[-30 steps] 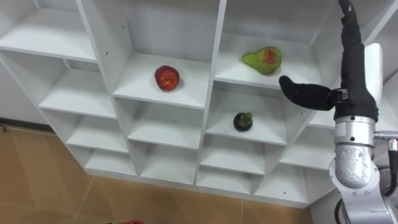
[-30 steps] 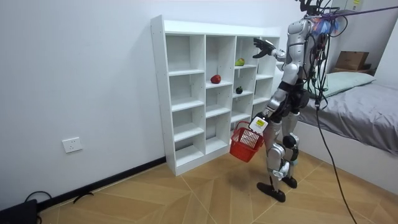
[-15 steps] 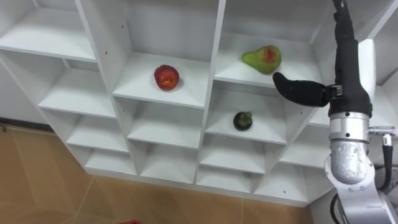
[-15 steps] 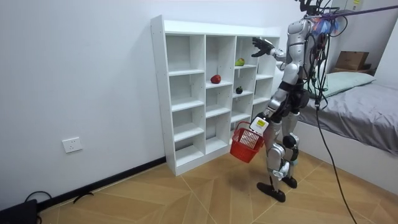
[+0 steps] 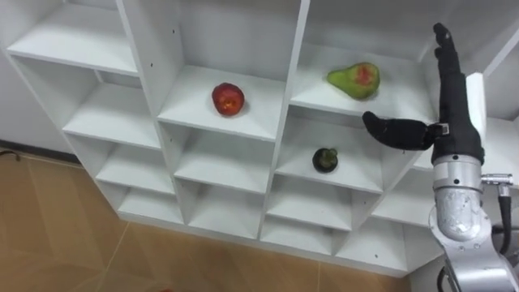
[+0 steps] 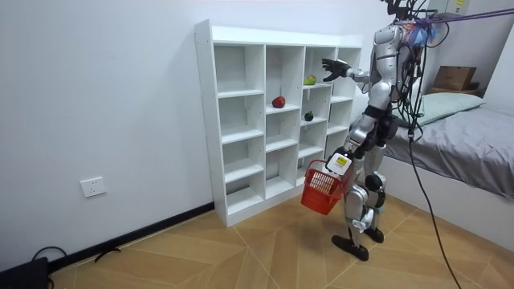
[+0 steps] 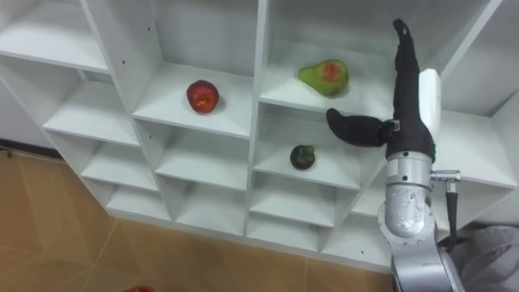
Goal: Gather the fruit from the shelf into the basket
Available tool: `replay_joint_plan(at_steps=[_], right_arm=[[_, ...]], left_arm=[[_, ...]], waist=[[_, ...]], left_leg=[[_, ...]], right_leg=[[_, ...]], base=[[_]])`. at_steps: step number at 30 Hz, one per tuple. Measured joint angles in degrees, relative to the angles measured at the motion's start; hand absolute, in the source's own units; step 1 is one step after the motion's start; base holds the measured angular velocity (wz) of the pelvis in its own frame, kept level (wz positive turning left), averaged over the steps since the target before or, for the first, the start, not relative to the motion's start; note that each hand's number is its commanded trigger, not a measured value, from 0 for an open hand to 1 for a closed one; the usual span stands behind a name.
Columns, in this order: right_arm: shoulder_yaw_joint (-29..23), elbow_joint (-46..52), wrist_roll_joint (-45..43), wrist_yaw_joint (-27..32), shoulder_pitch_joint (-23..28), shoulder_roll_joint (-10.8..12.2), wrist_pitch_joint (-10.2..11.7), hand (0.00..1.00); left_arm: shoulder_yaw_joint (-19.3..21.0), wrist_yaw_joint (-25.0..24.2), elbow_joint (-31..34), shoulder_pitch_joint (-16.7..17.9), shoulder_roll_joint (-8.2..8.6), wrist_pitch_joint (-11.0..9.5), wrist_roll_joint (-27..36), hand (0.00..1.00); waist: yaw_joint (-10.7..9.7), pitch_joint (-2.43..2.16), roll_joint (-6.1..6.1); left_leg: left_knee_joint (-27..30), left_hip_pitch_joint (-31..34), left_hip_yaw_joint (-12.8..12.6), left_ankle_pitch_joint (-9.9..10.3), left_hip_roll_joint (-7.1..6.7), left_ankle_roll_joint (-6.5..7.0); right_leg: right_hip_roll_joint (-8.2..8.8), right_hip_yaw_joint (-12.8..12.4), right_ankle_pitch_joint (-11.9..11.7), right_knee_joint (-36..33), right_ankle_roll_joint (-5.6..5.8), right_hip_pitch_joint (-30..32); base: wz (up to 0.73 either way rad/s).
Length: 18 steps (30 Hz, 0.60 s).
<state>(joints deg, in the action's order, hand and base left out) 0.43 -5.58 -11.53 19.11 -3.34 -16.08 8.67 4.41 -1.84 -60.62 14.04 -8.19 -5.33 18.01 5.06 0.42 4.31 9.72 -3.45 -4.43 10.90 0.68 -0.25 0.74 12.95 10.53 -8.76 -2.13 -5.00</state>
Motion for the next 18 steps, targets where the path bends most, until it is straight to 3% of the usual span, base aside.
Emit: replay_joint_plan(at_steps=[9, 18], right_arm=[[-0.02, -0.39, 0.61, -0.50, 0.00, -0.13, 0.01, 0.00], [-0.02, -3.15, 4.63, 0.04, -0.17, -0.22, 0.05, 0.00]], left_arm=[[-0.05, 0.00, 0.18, 0.58, -0.35, 0.01, -0.04, 1.00], [-0.09, 0.25, 3.07, 1.88, -0.29, 0.04, -0.04, 1.00]], waist=[[-0.13, -0.21, 0.89], [0.06, -0.06, 0.78]], left_leg=[[0.25, 0.53, 0.79, -0.04, -0.32, 0.07], [0.90, 1.18, 1.61, -0.04, -0.39, 0.07]], right_leg=[[0.14, 1.17, 0.10, 0.03, 0.17, -0.02], [0.26, 1.56, 0.12, 0.01, 0.17, 0.07]], base=[[0.04], [0.05]])
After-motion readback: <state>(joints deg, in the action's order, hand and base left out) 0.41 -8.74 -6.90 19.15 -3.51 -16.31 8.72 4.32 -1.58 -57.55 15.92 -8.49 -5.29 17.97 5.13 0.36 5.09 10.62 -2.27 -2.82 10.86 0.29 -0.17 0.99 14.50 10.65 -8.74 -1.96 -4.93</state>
